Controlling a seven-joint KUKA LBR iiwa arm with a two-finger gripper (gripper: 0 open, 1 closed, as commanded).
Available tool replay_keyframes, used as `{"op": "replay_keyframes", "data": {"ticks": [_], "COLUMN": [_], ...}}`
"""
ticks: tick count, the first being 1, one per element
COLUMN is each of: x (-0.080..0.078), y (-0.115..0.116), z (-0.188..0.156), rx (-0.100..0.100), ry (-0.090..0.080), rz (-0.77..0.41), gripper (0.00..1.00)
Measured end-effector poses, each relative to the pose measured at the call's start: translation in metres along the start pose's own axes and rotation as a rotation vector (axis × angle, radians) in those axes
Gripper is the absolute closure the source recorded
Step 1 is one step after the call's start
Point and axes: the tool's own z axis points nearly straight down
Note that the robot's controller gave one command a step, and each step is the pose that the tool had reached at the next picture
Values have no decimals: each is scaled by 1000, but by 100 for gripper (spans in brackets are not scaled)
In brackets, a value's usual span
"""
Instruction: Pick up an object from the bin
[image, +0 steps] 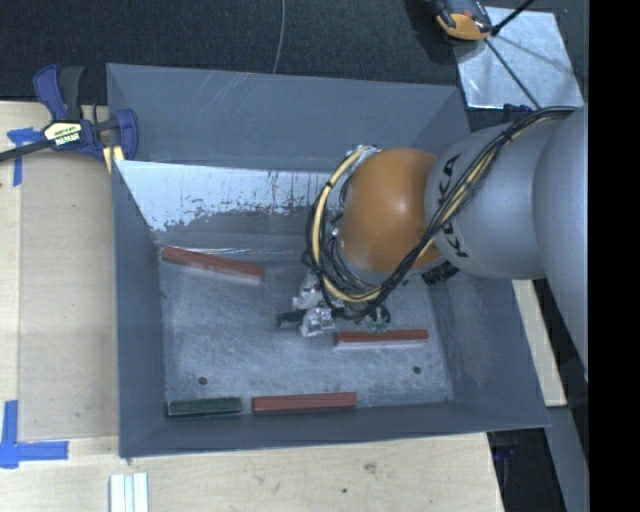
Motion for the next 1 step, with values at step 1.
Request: {"op": "replay_keyframes", "data": {"ticks": [1], "x": [1], "y": [0], "z": [-4], "rx": [0], "ry": [4], "rz": [0], "gripper": [100]}}
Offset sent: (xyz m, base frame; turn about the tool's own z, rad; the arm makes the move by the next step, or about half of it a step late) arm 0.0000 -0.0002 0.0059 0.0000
